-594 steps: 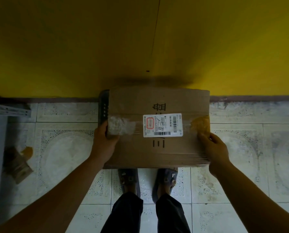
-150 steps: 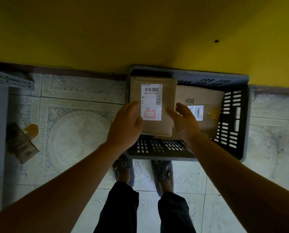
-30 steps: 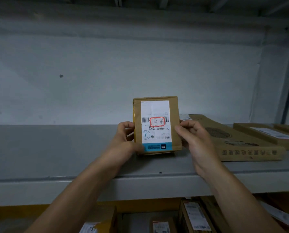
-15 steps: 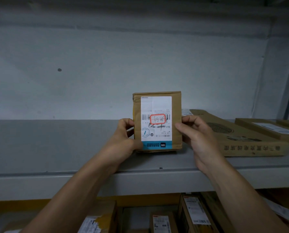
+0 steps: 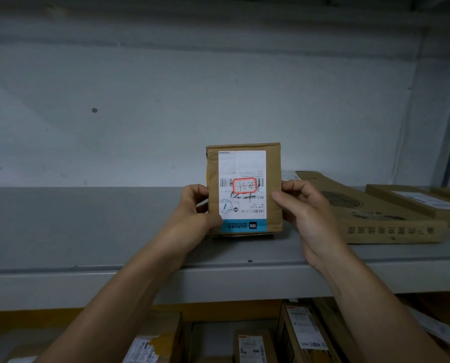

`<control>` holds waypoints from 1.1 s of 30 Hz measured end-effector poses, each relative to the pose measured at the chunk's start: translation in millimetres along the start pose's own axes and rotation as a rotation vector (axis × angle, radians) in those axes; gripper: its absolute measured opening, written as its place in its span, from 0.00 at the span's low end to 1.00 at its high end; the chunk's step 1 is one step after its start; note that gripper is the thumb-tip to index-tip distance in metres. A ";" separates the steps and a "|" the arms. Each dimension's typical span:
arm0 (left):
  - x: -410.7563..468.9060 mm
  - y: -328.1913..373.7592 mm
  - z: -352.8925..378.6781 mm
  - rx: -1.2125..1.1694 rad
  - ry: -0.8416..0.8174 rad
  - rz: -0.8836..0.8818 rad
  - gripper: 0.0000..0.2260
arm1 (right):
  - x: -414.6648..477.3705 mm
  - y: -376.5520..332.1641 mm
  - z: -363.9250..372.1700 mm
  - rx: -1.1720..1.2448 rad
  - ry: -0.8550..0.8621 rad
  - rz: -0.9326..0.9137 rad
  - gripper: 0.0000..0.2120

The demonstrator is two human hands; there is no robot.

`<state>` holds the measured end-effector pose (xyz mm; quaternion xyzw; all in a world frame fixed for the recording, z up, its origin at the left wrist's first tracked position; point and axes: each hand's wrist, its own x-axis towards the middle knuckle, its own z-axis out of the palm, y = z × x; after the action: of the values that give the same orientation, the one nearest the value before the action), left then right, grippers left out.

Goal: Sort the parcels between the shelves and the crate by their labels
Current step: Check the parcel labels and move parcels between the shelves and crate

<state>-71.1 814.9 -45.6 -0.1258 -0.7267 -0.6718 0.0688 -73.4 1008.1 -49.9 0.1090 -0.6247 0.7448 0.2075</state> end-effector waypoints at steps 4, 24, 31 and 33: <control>3.0 -3.3 -1.1 -0.059 0.019 0.005 0.16 | -1.3 -0.2 1.2 -0.027 -0.010 -0.027 0.07; -6.8 6.2 -8.4 -0.235 -0.095 0.132 0.21 | -65.0 -19.6 13.2 -0.194 0.128 -0.074 0.09; -26.5 10.6 3.0 -0.345 -0.052 0.162 0.14 | -106.2 -35.8 -15.9 -0.227 0.192 -0.064 0.11; -35.1 15.3 13.1 -0.400 -0.053 0.148 0.11 | -119.3 -41.3 -32.2 -0.238 0.219 -0.058 0.12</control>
<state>-32.3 825.7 -41.5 -0.2077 -0.5694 -0.7921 0.0723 54.3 1024.4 -69.9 0.0198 -0.6786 0.6668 0.3074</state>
